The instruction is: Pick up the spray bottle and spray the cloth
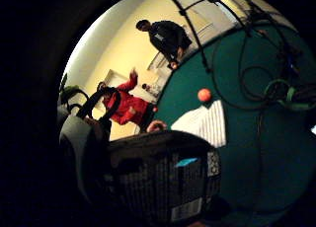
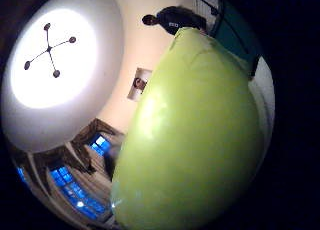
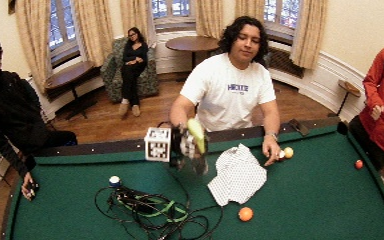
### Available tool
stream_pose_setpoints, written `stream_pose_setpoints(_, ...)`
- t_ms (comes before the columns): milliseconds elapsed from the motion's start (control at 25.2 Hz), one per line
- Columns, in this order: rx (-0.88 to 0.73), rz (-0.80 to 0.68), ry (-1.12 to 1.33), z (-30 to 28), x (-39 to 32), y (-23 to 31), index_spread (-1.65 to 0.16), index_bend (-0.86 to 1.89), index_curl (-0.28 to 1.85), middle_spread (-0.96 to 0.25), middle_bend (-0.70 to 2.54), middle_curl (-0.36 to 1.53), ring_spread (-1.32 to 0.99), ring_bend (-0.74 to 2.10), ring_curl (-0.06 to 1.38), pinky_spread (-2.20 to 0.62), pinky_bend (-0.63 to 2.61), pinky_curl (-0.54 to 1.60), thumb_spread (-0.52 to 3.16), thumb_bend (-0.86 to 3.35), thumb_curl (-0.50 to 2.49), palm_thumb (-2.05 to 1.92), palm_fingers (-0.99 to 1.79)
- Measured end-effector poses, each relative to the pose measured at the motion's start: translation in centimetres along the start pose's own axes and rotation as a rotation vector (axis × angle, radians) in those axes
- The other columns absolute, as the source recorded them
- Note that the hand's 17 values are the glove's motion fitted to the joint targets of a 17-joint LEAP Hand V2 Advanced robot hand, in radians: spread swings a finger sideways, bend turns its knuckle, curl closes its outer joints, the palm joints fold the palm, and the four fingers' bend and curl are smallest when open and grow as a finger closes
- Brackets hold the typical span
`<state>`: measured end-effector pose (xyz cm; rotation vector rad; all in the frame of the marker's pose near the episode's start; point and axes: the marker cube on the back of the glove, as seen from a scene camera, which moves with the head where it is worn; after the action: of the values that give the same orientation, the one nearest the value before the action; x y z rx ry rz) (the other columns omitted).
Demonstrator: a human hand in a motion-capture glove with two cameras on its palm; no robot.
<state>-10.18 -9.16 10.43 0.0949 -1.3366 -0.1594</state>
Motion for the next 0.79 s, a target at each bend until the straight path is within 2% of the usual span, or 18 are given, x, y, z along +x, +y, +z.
stream_pose_setpoints(119, -0.051, -0.054, -0.012, -0.8, -5.2, -0.5, -0.26, 0.39, 0.48, -0.19, 0.68, 0.55, -0.21, 0.74, 0.47, -0.27, 0.44, 0.42, 0.54, 0.06, 0.59, 0.93, 1.44)
stream_pose_setpoints(238, -0.092, 0.001, -0.004, -1.0, -9.1, -1.5, -0.25, 0.42, 0.5, -0.19, 0.69, 0.56, -0.21, 0.75, 0.48, -0.28, 0.45, 0.42, 0.48, 0.03, 0.61, 0.94, 1.43)
stream_pose_setpoints(397, -0.141, 0.177, 0.101, 0.5, -11.7, -3.7, -0.25, 0.43, 0.52, -0.19, 0.7, 0.57, -0.21, 0.76, 0.49, -0.28, 0.47, 0.43, 0.44, 0.01, 0.64, 0.95, 1.41)
stream_pose_setpoints(517, -0.236, 0.309, 0.188, 2.4, -11.4, -4.8, -0.25, 0.43, 0.53, -0.2, 0.71, 0.57, -0.22, 0.77, 0.49, -0.28, 0.48, 0.43, 0.41, -0.01, 0.66, 0.97, 1.4)
stream_pose_setpoints(795, -0.514, 0.737, 0.302, 8.2, -4.6, -3.6, -0.25, 0.43, 0.55, -0.19, 0.73, 0.58, -0.22, 0.78, 0.5, -0.29, 0.49, 0.44, 0.38, -0.02, 0.69, 0.98, 1.39)
